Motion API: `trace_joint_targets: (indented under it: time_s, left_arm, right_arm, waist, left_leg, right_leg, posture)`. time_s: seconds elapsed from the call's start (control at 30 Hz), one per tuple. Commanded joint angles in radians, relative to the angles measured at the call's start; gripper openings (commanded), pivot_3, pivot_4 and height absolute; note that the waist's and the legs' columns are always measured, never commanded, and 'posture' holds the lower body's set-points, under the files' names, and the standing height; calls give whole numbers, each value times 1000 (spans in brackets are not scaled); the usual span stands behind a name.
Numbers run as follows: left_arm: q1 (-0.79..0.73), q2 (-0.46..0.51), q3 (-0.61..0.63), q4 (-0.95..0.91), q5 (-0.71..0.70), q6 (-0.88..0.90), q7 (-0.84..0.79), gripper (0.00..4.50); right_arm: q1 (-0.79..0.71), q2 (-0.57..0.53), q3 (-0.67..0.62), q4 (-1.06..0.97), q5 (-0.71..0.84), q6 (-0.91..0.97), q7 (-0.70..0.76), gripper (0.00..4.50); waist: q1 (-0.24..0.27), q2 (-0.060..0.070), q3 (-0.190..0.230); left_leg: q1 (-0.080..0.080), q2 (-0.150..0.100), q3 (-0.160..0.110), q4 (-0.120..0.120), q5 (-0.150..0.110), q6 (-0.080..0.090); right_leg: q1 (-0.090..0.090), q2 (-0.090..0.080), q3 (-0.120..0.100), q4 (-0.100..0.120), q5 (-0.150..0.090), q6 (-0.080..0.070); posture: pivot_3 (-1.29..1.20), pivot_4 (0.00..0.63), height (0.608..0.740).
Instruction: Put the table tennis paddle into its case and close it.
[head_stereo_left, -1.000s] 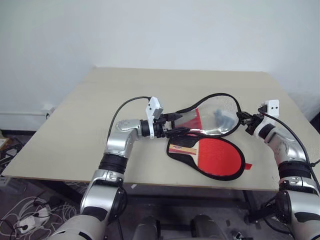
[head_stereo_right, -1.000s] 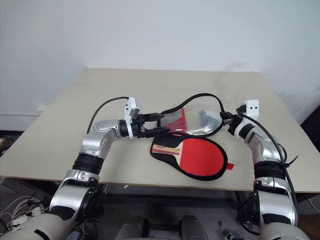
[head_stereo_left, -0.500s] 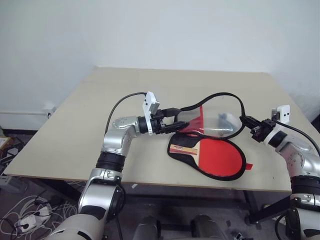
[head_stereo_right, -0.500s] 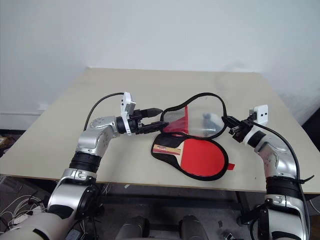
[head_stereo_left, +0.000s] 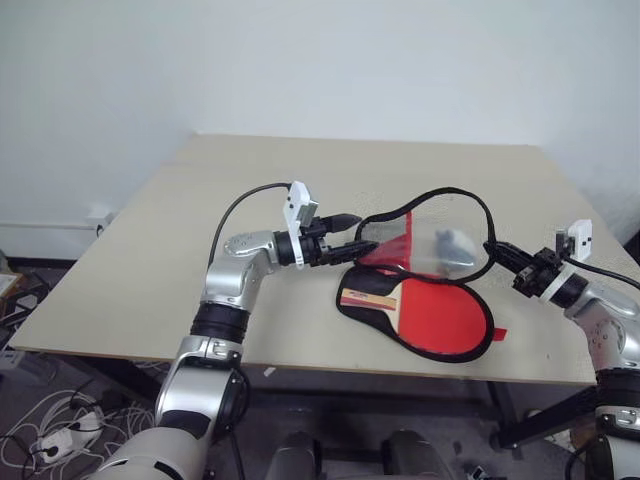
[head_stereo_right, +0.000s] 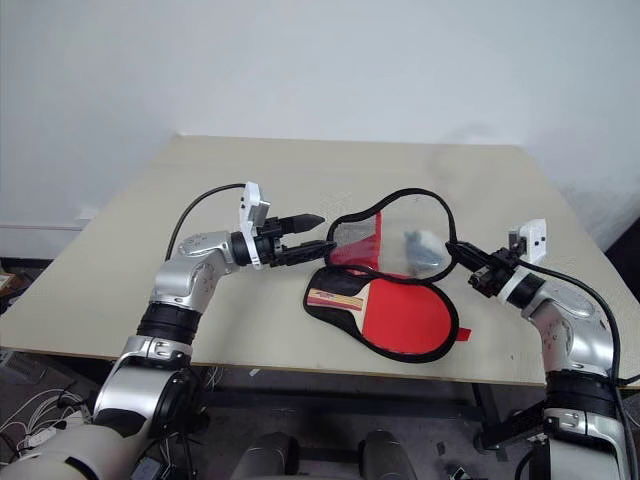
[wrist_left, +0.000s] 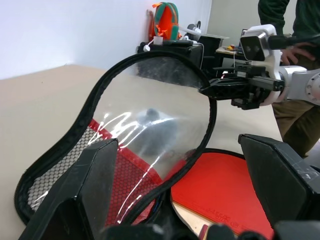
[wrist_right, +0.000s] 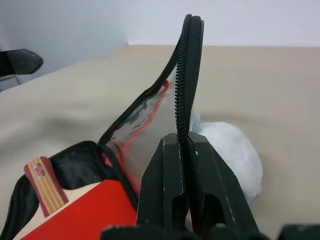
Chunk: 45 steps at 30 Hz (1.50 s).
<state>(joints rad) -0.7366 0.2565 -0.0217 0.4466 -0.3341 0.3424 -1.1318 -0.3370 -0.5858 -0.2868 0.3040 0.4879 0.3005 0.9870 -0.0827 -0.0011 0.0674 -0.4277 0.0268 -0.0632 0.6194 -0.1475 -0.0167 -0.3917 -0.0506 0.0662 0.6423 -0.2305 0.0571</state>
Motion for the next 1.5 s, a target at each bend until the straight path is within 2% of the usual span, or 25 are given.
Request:
trace_joint_targets:
  time_s: [0.03, 0.67, 0.97, 1.5]
  left_arm:
    - [-28, 2, 11, -43, -27, 2, 6, 4122]
    - [-13, -4, 0, -61, -29, 11, 6, 4122]
    - [-12, -6, -3, -58, -30, 11, 4, 4122]
    - [-11, -4, -10, -57, -35, 8, 7, 4122]
  right_arm:
    - [-5, -24, -8, -46, 2, -47, 28, 9]
    - [22, -128, 88, -102, -26, -65, 198, 9]
    - [34, -200, 166, -166, -24, -13, 312, 9]
    - [59, -257, 267, -154, -85, -19, 412, 9]
  waist:
    - [0, 0, 0]
    - [4, 0, 0]
    - [8, -1, 0]
    - [13, -1, 0]
  left_leg:
    - [0, 0, 0, 0, 0, 0]
    - [0, 0, 0, 1, 0, 0]
    - [0, 0, 0, 1, 0, 0]
    - [0, 0, 0, 2, 0, 0]
  right_leg:
    - [0, 0, 0, 0, 0, 0]
    - [0, 0, 0, 0, 0, 0]
    - [0, 0, 0, 0, 0, 0]
    - [0, 0, 0, 0, 0, 0]
  posture:
    - [0, 0, 740]
    - [0, 0, 740]
    - [0, 0, 740]
    - [0, 0, 740]
